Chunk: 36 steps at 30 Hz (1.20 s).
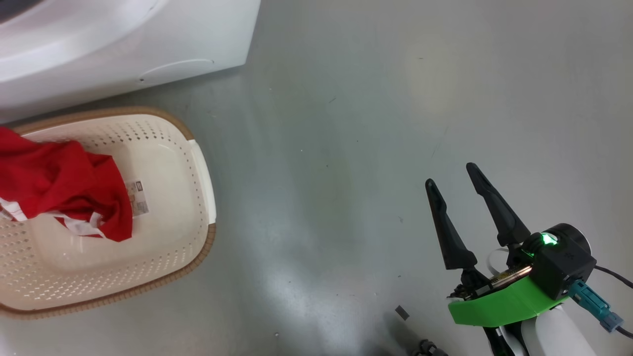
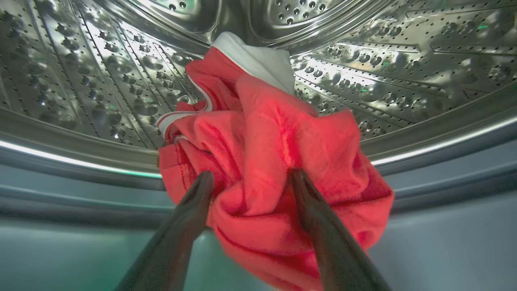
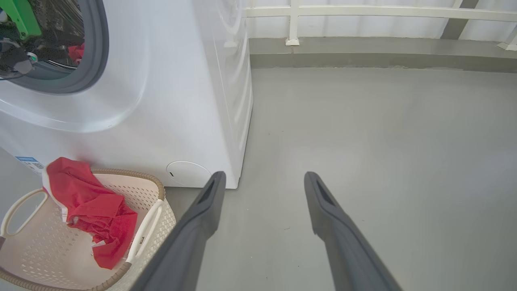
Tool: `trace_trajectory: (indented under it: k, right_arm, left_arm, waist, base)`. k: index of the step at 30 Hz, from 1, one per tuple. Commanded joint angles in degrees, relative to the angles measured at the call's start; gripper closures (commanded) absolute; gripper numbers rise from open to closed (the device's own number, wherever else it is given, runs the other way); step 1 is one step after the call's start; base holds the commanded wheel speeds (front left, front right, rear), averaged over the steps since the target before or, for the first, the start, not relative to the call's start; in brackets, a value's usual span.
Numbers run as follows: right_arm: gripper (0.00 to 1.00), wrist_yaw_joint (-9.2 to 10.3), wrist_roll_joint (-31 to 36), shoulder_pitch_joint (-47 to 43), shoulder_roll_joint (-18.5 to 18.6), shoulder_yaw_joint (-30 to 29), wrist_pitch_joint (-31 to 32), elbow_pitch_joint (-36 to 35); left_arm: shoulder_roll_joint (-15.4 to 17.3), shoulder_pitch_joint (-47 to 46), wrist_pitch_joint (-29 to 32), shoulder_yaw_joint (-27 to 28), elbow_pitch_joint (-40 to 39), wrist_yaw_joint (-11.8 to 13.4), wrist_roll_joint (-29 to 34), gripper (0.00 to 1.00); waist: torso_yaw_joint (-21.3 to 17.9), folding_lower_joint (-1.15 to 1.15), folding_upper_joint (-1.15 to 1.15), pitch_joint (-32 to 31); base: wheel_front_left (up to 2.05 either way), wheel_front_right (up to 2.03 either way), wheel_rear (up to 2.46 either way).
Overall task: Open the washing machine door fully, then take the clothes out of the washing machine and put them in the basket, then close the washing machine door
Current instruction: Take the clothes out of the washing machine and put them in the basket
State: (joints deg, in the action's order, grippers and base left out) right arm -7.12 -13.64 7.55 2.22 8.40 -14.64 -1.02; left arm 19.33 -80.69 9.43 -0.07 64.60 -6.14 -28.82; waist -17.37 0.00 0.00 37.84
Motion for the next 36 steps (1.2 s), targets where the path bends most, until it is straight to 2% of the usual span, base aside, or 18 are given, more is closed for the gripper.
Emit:
trace_trajectory:
  k: [1, 8, 10, 11, 20, 25, 36]
  right_arm:
    - [0.00, -0.36, -0.17, -0.30, 0.65, 1.27, -0.36, -1.08]
    - [0.00, -0.36, -0.39, -0.04, 0.65, 1.01, -0.36, -1.28]
    - [0.00, -0.36, -0.40, 0.16, 0.65, 0.97, -0.36, -1.28]
    - [0.00, -0.36, -0.37, 0.32, 0.65, 0.81, -0.36, -1.28]
    - [0.00, -0.36, -0.25, 0.88, 0.65, -0.23, -0.36, -1.38]
    - [0.00, -0.36, -0.28, 1.04, 0.65, -0.59, -0.36, -1.38]
    - [0.00, -0.36, 0.00, 0.97, 0.65, -2.55, -0.36, -2.24]
  left_arm:
    - [3.07, -0.88, 0.23, 0.29, -0.89, -0.31, -0.14, 0.00]
    - [1.85, -2.46, 0.54, 0.47, 1.28, -0.83, -2.11, 0.00]
    - [1.40, -2.62, 0.68, 0.41, 1.61, -0.99, -2.76, 0.56]
    - [1.04, -2.81, 0.62, 0.17, 1.55, -1.13, -3.29, 1.00]
    - [-0.27, -1.53, -2.07, -3.13, -1.24, -1.33, -4.33, 1.00]
    - [0.25, 0.98, -4.61, -5.63, -4.45, -1.34, -5.28, 1.00]
    - [1.79, 7.68, -17.31, -8.30, -10.17, -1.20, -3.52, 1.00]
  waist:
    - [-0.28, 0.00, 0.00, 0.19]
    - [-0.39, 0.00, 0.00, 1.01]
    - [-0.29, 0.00, 0.00, 1.17]
    - [-0.07, 0.00, 0.00, 1.30]
    - [2.17, 0.00, 0.00, 1.88]
    - [3.70, 0.00, 0.00, 1.88]
    - [6.83, 0.00, 0.00, 1.73]
  base:
    - [0.00, 0.00, 0.00]
    - [0.00, 0.00, 0.00]
    - [0.00, 0.00, 0.00]
    - [0.00, 0.00, 0.00]
    - [0.00, 0.00, 0.00]
    - [0.00, 0.00, 0.00]
    - [0.00, 0.00, 0.00]
